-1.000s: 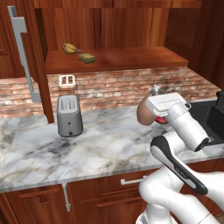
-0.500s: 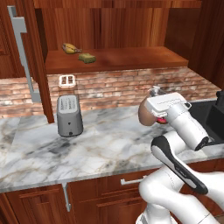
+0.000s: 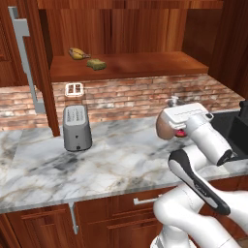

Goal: Pick the sponge and soap dispenser from the cabinet and place them on the counter.

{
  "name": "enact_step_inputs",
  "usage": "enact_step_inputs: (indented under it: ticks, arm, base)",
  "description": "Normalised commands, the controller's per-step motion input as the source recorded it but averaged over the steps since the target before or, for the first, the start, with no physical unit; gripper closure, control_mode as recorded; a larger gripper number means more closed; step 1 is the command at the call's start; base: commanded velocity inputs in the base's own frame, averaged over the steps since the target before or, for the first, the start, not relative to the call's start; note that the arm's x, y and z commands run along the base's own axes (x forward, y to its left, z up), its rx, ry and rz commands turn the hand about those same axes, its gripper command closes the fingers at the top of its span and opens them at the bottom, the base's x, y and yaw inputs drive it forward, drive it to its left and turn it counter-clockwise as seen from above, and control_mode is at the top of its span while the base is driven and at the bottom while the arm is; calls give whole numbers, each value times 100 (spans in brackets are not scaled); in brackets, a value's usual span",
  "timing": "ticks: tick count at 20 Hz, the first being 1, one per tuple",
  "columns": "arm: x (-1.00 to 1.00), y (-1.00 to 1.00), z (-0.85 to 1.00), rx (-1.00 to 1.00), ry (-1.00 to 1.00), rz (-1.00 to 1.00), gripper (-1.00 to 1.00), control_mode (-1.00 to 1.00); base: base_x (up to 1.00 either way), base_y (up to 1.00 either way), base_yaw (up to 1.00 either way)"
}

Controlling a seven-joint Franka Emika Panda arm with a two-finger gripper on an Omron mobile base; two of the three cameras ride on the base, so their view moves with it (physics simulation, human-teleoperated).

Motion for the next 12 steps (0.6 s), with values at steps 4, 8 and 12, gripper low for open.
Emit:
enact_step_inputs:
  ticks: [4, 8, 12]
  arm:
    - [9, 39, -90, 0, 25, 0, 100, -100]
    - [6, 30, -55, -1, 35, 2, 100, -100]
    - [10, 38, -51, -4, 33, 2, 100, -100]
  base:
    - [0, 0, 0]
    - [0, 0, 0]
    - [0, 0, 0]
